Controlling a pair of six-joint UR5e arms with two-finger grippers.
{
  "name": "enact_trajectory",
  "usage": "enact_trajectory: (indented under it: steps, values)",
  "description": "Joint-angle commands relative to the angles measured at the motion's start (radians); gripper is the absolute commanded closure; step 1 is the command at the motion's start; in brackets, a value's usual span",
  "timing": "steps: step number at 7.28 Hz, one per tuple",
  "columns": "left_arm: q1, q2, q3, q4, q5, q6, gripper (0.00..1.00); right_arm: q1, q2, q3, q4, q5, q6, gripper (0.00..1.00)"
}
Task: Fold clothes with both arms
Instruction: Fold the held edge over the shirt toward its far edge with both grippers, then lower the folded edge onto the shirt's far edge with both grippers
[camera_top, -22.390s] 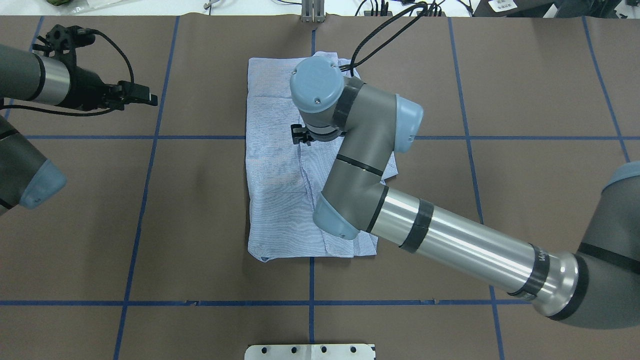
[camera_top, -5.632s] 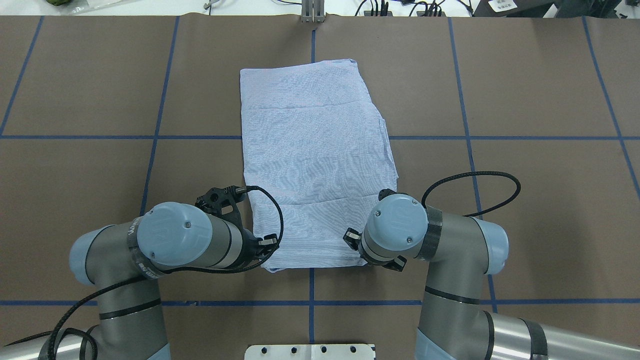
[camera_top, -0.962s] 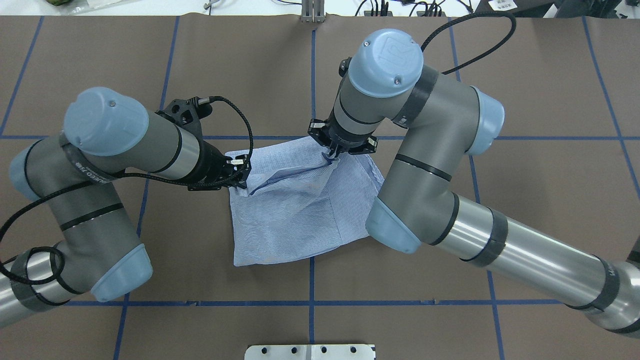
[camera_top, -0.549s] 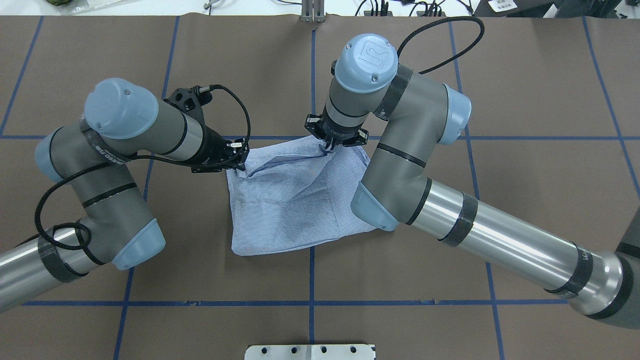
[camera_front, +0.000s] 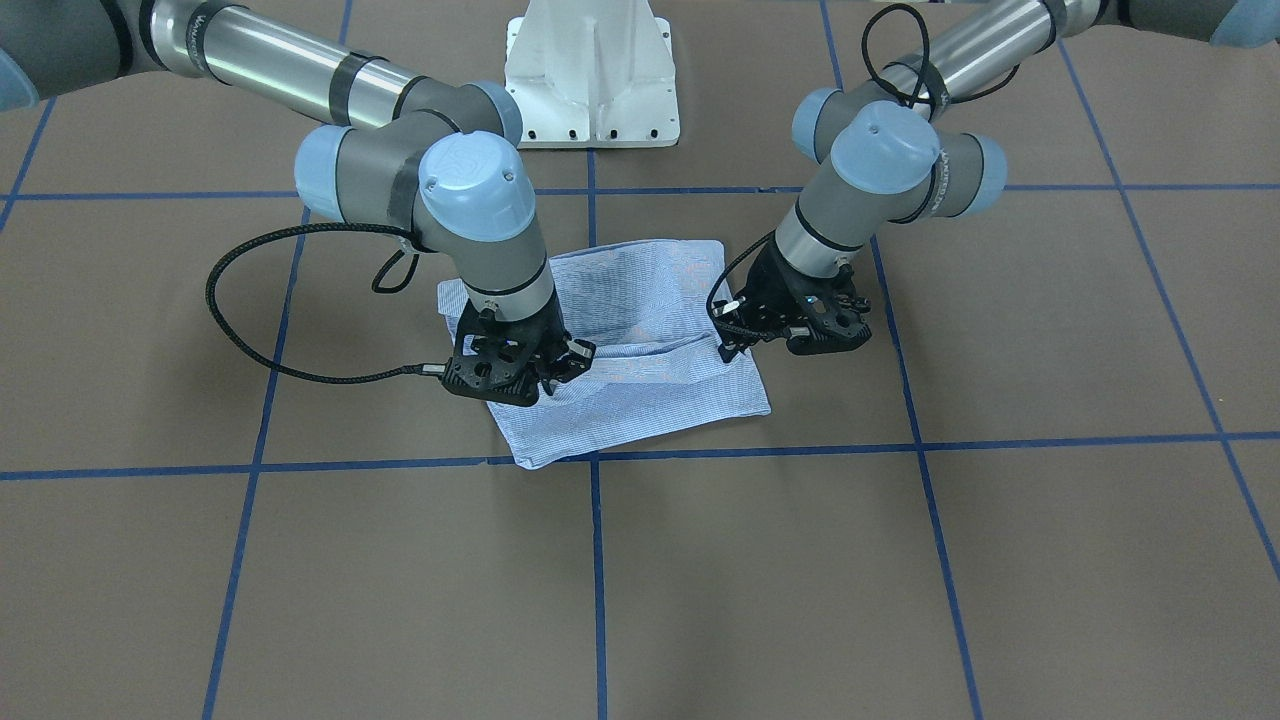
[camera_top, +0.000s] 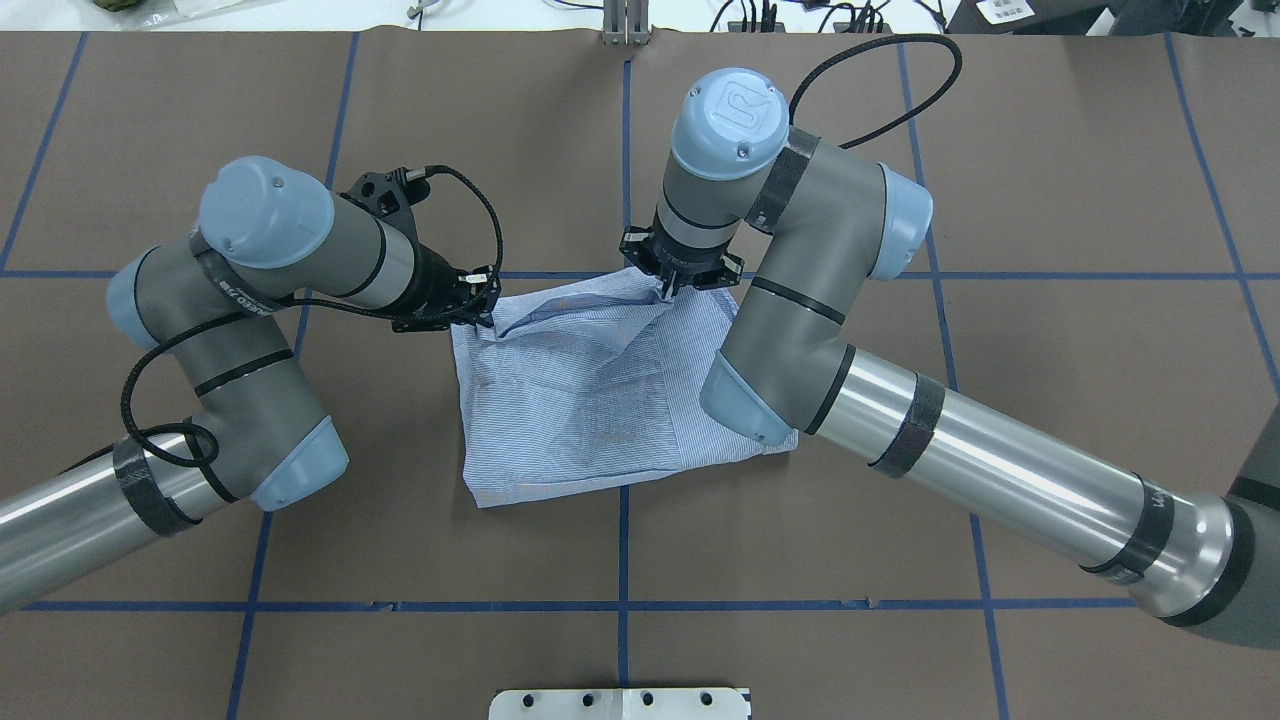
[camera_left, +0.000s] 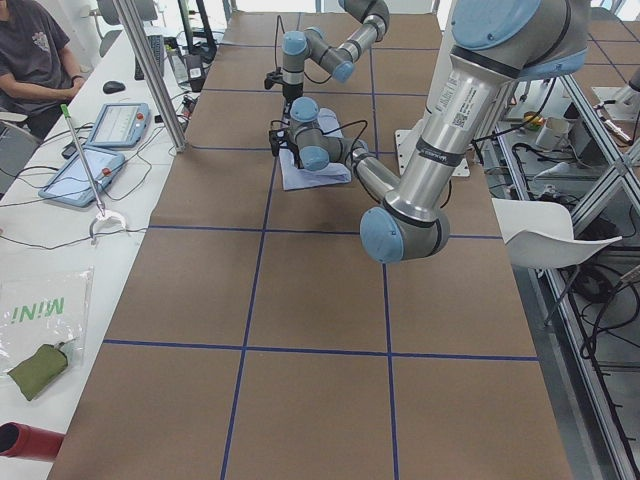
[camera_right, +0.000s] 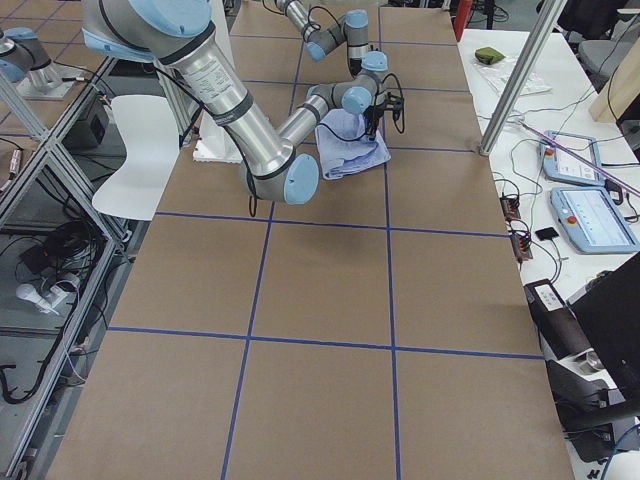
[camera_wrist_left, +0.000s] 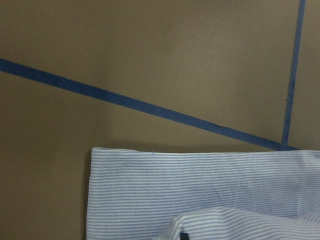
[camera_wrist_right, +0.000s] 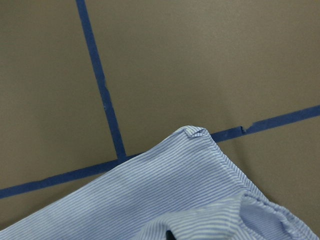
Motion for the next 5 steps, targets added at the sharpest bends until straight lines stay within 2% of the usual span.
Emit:
enact_trajectory:
  steps: [1,2,4,5]
  values:
    - [-0.001,-0.001,0.002,-0.004,0.000,0.002,1.00,0.000,0.001,-0.001,0.001,0.002,0.009,0.50]
    - [-0.005,0.001,0.002,-0.004,0.000,0.004,1.00,0.006,0.006,-0.001,0.003,0.002,0.011,0.01]
    - [-0.040,0.004,0.003,0.004,-0.002,0.005,1.00,0.045,0.007,-0.001,0.003,0.045,0.003,0.01]
    - [-0.051,0.010,0.005,0.007,0.000,0.045,0.59,0.052,0.010,0.002,0.003,0.066,0.001,0.01]
